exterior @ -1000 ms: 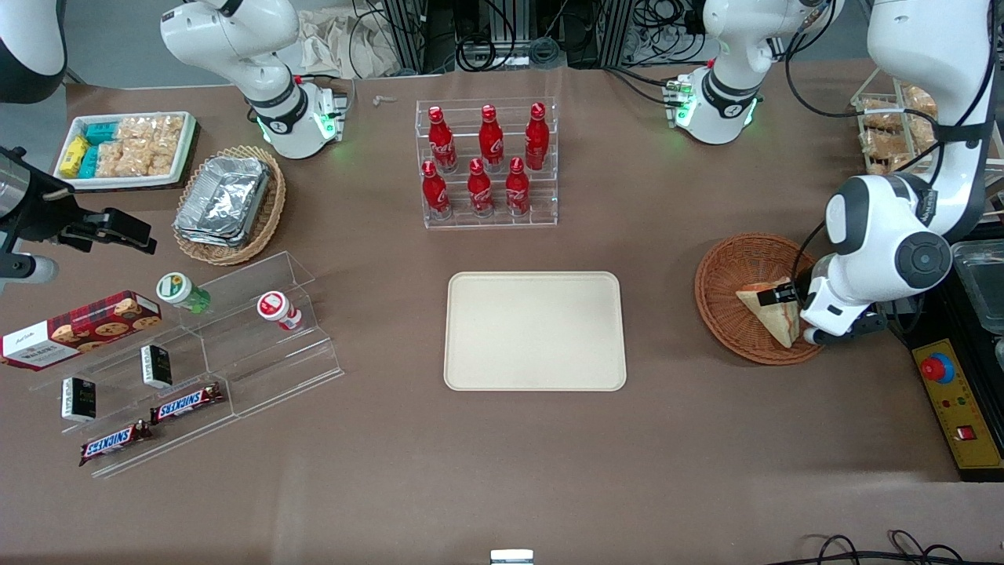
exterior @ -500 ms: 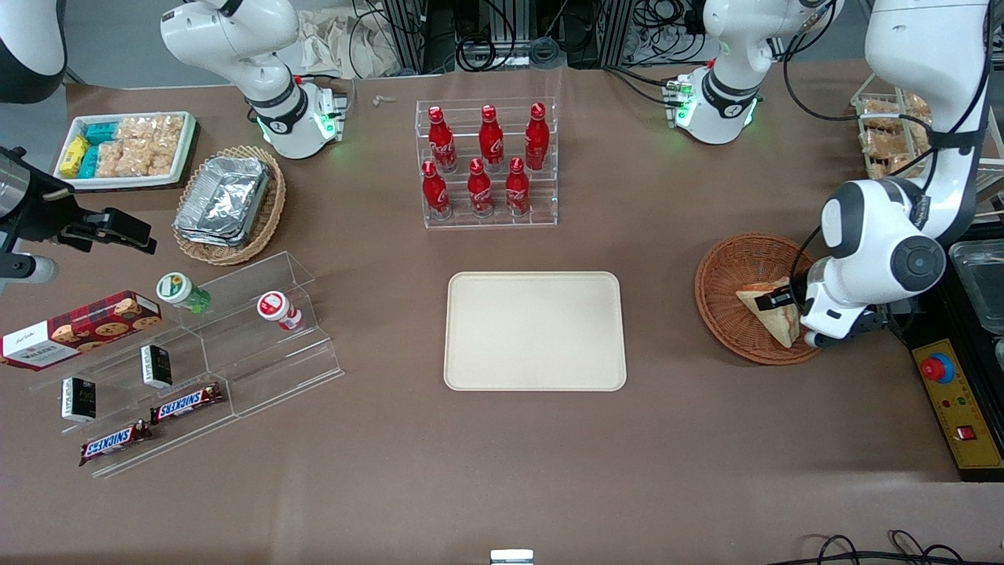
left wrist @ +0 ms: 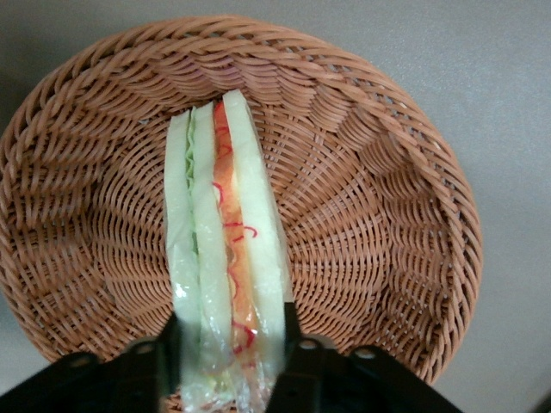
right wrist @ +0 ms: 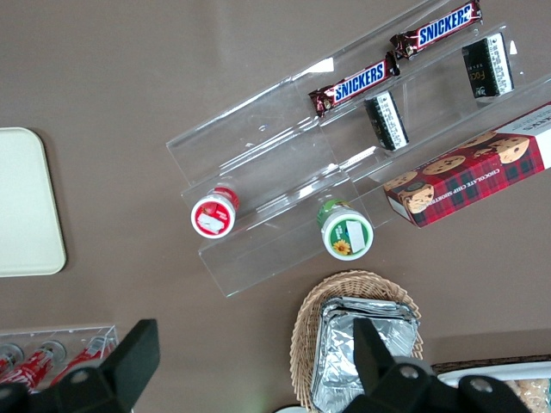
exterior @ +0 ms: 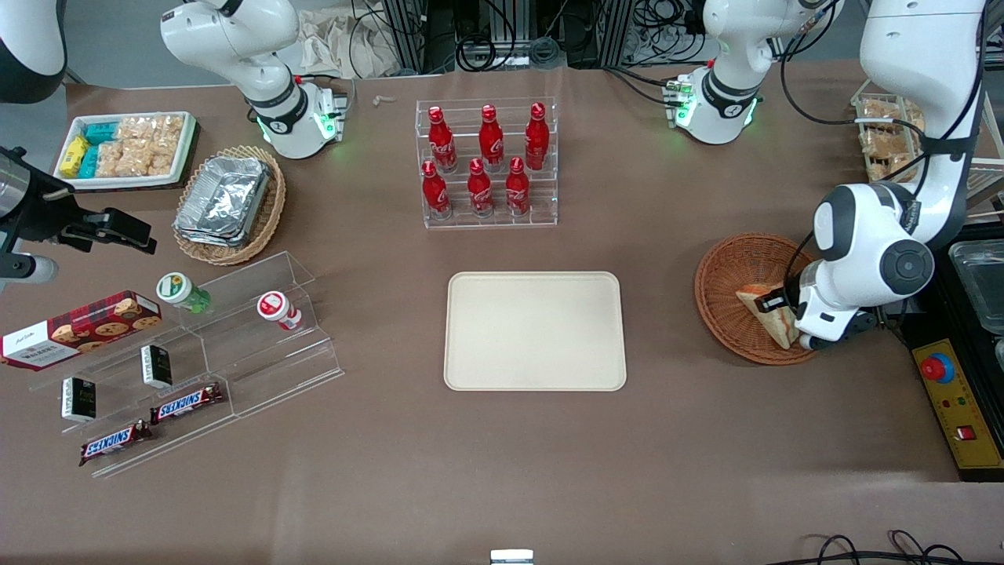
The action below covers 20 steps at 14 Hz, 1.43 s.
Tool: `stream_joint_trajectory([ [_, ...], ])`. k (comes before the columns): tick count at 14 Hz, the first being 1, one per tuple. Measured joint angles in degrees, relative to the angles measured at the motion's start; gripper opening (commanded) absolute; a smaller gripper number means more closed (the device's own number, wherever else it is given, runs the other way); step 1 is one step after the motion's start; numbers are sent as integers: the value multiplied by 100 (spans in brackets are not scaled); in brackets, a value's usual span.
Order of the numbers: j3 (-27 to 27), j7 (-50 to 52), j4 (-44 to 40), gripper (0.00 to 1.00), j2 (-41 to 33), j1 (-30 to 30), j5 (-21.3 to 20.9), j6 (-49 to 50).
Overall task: Place sandwich from basket to tray
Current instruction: 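Close the left gripper on the sandwich's wrapped edge, then lift the sandwich out of the basket with the left gripper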
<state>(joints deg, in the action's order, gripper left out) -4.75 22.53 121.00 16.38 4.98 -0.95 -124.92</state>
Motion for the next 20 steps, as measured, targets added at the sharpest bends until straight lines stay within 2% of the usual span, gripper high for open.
stream_joint_trajectory([
  [3, 0, 17, -62, 11, -17, 0, 0, 64],
  [5, -2, 20, -364, 10, -41, -1, 1, 590],
  [10, -171, 18, -2095, 6, -228, -8, 2, 2698],
  [13, -408, 18, -3150, 2, -302, -18, 17, 3470],
  [15, -560, 18, -3456, 2, -312, -21, 197, 3652],
  [17, -727, 18, -3501, 7, -290, -24, 361, 3657],
  [20, -1128, 18, -3567, 7, -153, -67, 422, 3607],
])
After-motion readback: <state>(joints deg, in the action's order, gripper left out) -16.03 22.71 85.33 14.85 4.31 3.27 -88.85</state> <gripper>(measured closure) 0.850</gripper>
